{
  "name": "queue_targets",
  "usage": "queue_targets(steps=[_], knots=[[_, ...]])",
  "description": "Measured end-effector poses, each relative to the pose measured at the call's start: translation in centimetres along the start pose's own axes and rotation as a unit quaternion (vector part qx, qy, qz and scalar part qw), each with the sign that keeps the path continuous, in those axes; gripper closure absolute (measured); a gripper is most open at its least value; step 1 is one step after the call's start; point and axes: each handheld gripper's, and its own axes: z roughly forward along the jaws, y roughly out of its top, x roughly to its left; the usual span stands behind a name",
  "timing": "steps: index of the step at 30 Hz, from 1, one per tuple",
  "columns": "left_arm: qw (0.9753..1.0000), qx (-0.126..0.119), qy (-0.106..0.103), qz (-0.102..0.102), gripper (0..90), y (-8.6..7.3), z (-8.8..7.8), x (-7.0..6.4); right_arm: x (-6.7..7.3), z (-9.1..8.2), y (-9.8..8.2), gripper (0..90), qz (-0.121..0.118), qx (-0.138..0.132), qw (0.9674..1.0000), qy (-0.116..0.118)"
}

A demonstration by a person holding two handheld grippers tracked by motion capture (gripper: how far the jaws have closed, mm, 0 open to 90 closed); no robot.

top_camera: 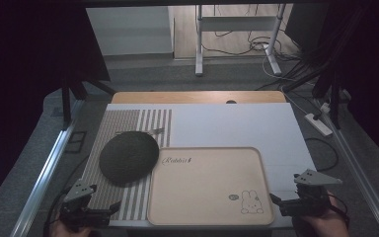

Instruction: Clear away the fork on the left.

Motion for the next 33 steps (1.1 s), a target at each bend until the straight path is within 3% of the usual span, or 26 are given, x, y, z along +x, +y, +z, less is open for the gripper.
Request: queue_targets(steps=[14,21,26,33], knots=[[0.9999,0.003,-0.012,-0.01,1.2,0.2,0.2,0.4,-0.1,-0.2,-0.2,0.0,0.004,-0.002,1.0,-0.002],[0.9995,-0.017,-0.023,-0.01,0.0,0.8,0.5,0.5,0.2,-0.7,-0.3,0.0,-0.003,-0.01,0.9998,-0.018],[0.9995,-0.009,-0.029,0.008,0.0,1.5,1.2,0.1,0.0,-0.7,-0.4,0.0,0.005,-0.01,0.9997,-0.02],[0.999,-0.016,-0.037,0.02,0.0,2.4,1.9,0.1,-0.2,-0.4,-0.4,0.0,0.01,-0.001,0.9999,-0.014]])
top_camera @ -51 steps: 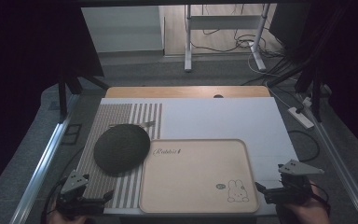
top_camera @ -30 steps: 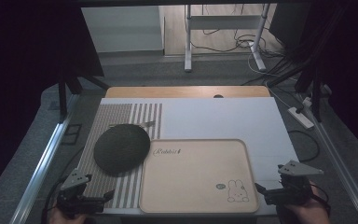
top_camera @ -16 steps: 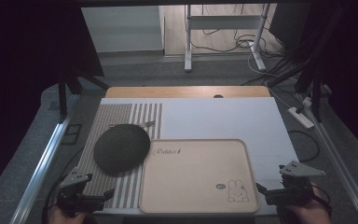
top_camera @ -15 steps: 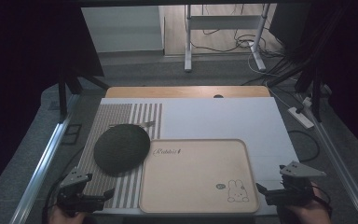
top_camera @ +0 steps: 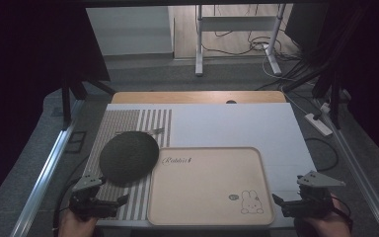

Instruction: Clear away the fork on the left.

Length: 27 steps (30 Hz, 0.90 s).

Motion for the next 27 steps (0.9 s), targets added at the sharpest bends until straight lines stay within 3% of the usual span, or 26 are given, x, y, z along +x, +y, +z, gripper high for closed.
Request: queue_targets(steps=[6,15,21,27], knots=[[0.9998,0.002,-0.018,0.011,0.0,0.9,1.1,0.6,-0.2,-0.1,0.0,0.0,0.011,-0.009,0.9999,-0.006],[0.9992,0.007,-0.038,0.0,0.3,2.0,2.9,2.0,-0.3,-0.1,-0.1,0.0,0.012,-0.006,0.9999,-0.002],[0.999,0.013,-0.041,0.013,0.0,3.0,4.0,2.5,-0.2,0.0,-0.1,0.0,0.008,-0.005,1.0,0.001],[0.9984,0.032,-0.045,0.01,0.0,3.9,5.0,2.9,-0.2,0.0,-0.1,0.0,0.003,-0.001,1.0,0.003]])
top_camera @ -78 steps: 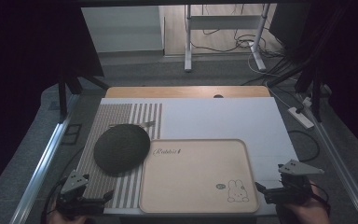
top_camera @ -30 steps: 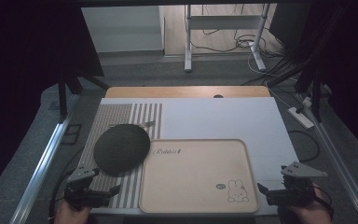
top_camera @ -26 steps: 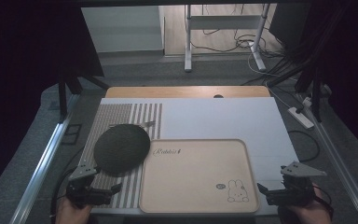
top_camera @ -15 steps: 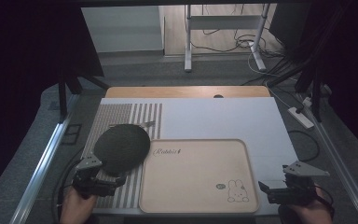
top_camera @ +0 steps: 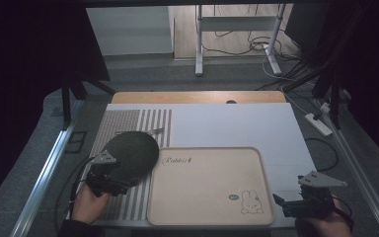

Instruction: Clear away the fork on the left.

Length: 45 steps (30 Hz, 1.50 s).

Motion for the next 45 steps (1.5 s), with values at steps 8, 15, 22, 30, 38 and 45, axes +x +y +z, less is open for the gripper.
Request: queue_targets(steps=[8,15,22,30,38,45], knots=[[0.9999,0.001,0.01,0.013,0.0,1.8,1.3,0.5,0.1,0.1,0.0,0.0,-0.004,0.002,1.0,0.001],[0.9997,0.012,0.019,0.011,0.0,3.2,2.5,1.3,0.1,0.1,0.0,0.0,-0.005,0.004,1.0,0.001],[0.9995,0.017,0.022,0.013,0.0,4.3,3.4,1.8,0.1,0.1,0.0,0.0,-0.006,0.004,1.0,0.001],[0.9996,0.022,0.017,0.011,0.0,6.0,4.7,2.8,0.1,0.1,0.0,0.0,-0.007,0.005,1.0,0.001],[0.9997,0.022,0.001,0.005,0.0,7.4,5.8,3.7,0.1,0.1,0.0,0.0,-0.007,0.007,1.0,0.001],[0.9996,0.026,0.004,0.012,0.0,8.4,6.7,4.1,0.1,0.2,0.0,0.0,-0.007,0.007,1.0,0.0]])
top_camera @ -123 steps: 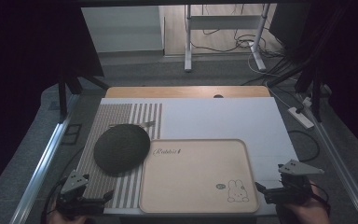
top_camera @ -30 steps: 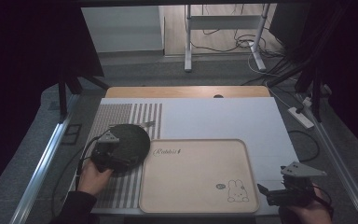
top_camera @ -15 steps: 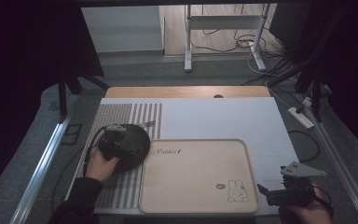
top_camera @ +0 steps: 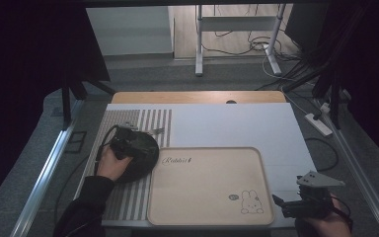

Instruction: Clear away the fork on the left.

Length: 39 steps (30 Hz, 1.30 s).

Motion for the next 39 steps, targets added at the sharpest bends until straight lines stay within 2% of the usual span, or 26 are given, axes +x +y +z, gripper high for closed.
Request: queue_targets(steps=[12,16,23,26,28,30,31,34,35,37,39], knots=[[0.9998,0.014,-0.002,0.017,0.0,2.2,1.9,1.1,0.0,0.0,0.0,0.0,0.0,0.001,1.0,0.001],[0.9998,0.015,-0.001,0.015,0.0,2.7,2.4,1.4,0.0,0.1,0.0,0.0,0.0,0.002,1.0,0.001],[0.9993,0.034,0.004,0.018,0.9,3.8,3.8,2.2,0.0,0.1,0.0,0.0,0.0,0.002,1.0,0.002],[0.9987,0.041,0.007,0.029,4.1,4.2,4.4,2.3,0.0,0.1,0.0,0.0,-0.001,0.002,1.0,0.003],[0.9985,0.044,0.007,0.034,10.3,4.3,4.5,2.3,0.0,0.1,0.0,0.0,-0.001,0.003,1.0,0.003],[0.9977,0.049,0.006,0.046,20.5,4.6,4.8,2.3,0.0,0.1,0.0,0.0,-0.001,0.003,1.0,0.003],[0.9975,0.051,0.005,0.048,27.7,4.7,4.9,2.3,0.0,0.1,0.0,0.0,-0.001,0.003,1.0,0.003],[0.9963,0.061,0.013,0.059,56.1,5.0,5.4,2.4,0.0,0.1,0.0,0.0,-0.001,0.003,1.0,0.004],[0.9959,0.065,0.012,0.061,68.4,5.1,5.6,2.5,0.0,0.1,0.0,0.0,-0.002,0.003,1.0,0.004],[0.9955,0.071,0.013,0.062,85.6,5.2,6.0,2.7,0.0,0.1,0.0,0.0,-0.002,0.003,1.0,0.004],[0.9944,0.084,0.01,0.064,89.0,5.4,6.6,3.0,0.0,0.1,0.0,0.0,-0.003,0.003,1.0,0.004]])
